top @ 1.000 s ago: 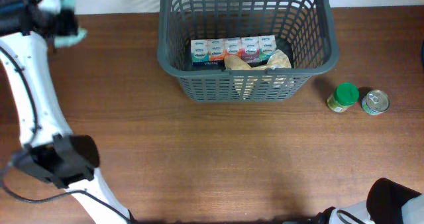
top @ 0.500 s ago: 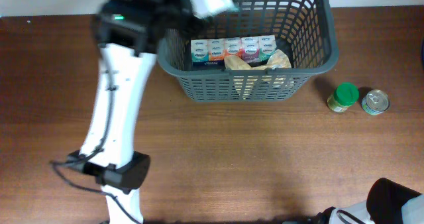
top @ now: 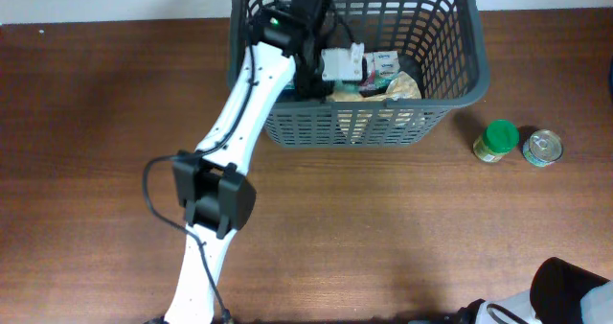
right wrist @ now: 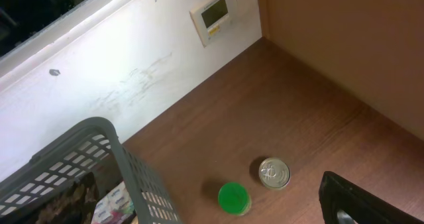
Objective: Pack container
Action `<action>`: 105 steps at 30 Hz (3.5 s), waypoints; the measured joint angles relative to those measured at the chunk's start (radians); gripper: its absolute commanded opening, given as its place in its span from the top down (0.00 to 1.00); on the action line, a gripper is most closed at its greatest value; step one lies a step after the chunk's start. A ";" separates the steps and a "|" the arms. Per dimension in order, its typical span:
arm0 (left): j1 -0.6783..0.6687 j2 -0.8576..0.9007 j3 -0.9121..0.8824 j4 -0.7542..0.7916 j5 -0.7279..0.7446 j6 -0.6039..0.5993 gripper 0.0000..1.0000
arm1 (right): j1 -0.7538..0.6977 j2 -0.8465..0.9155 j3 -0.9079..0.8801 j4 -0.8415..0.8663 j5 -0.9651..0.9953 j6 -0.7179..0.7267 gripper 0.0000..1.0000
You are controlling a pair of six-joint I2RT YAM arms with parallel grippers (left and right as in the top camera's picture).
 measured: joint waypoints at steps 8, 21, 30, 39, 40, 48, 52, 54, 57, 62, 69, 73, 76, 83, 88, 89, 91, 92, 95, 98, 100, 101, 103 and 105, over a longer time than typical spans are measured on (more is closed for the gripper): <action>0.000 0.026 -0.007 -0.050 -0.026 -0.074 0.01 | 0.000 0.000 0.000 0.000 0.000 0.000 0.01; 0.006 -0.024 0.391 -0.108 -0.213 -0.413 0.01 | 0.000 0.000 0.000 0.000 0.000 0.000 0.01; 0.074 -0.285 0.469 -0.164 -0.285 -0.521 0.01 | 0.000 0.000 0.000 0.000 0.000 0.000 0.01; 0.421 -0.386 0.348 -0.137 -0.301 -0.674 0.01 | 0.000 0.000 0.000 0.000 0.000 0.000 0.01; 0.472 -0.389 0.319 -0.137 -0.285 -0.700 0.01 | 0.000 0.000 0.000 0.000 0.000 0.000 0.01; 0.695 -0.389 0.070 -0.146 -0.169 -0.826 0.01 | 0.000 0.000 -0.013 -0.004 0.042 -0.027 0.01; 0.713 -0.389 -0.043 -0.149 -0.149 -0.841 0.01 | 0.000 0.012 -0.084 -0.032 0.105 -0.027 0.01; 0.715 -0.389 -0.087 -0.149 -0.143 -0.847 0.01 | 0.000 0.034 -0.140 -0.032 0.132 -0.027 0.01; 0.715 -0.389 -0.132 -0.149 -0.134 -0.849 0.01 | -0.003 0.093 -0.241 -0.026 0.174 -0.027 0.01; 0.715 -0.389 -0.165 -0.150 -0.131 -0.851 0.01 | -0.026 0.224 -0.426 0.053 0.203 -0.026 0.01; 0.715 -0.389 -0.166 -0.150 -0.129 -0.851 0.01 | -0.054 0.373 -0.561 0.148 0.203 0.019 0.01; 0.715 -0.389 -0.166 -0.150 -0.129 -0.851 0.01 | -0.055 0.441 -0.564 0.192 0.203 0.058 0.01; 0.715 -0.389 -0.166 -0.150 -0.129 -0.851 0.01 | -0.055 0.475 -0.564 0.227 0.203 0.080 0.01; 0.715 -0.389 -0.166 -0.150 -0.129 -0.851 0.01 | -0.058 0.575 -0.564 0.243 0.189 0.100 0.01; 0.715 -0.389 -0.166 -0.150 -0.129 -0.851 0.01 | -0.058 0.653 -0.564 0.251 0.163 0.101 0.01; 0.715 -0.389 -0.166 -0.150 -0.129 -0.851 0.01 | -0.058 0.664 -0.564 0.251 0.156 0.101 0.01; 0.715 -0.389 -0.166 -0.150 -0.129 -0.851 0.01 | -0.058 0.679 -0.564 0.251 0.150 0.101 0.01; 0.715 -0.389 -0.166 -0.150 -0.129 -0.851 0.01 | -0.058 0.685 -0.564 0.252 0.147 0.100 0.01; 0.715 -0.389 -0.166 -0.150 -0.129 -0.851 0.01 | -0.058 0.698 -0.564 0.253 0.145 0.101 0.01; 0.715 -0.389 -0.166 -0.150 -0.129 -0.851 0.01 | -0.058 0.703 -0.564 0.254 0.145 0.101 0.01; 0.715 -0.389 -0.166 -0.150 -0.129 -0.851 0.01 | -0.058 0.703 -0.565 0.261 0.144 0.100 0.01; 0.715 -0.389 -0.166 -0.150 -0.129 -0.851 0.01 | -0.058 0.703 -0.568 0.266 0.145 0.101 0.01; 0.715 -0.389 -0.166 -0.150 -0.129 -0.851 0.01 | -0.058 0.703 -0.589 0.289 0.145 0.101 0.01; 0.715 -0.389 -0.166 -0.150 -0.128 -0.851 0.01 | -0.058 0.703 -0.622 0.312 0.145 0.100 0.01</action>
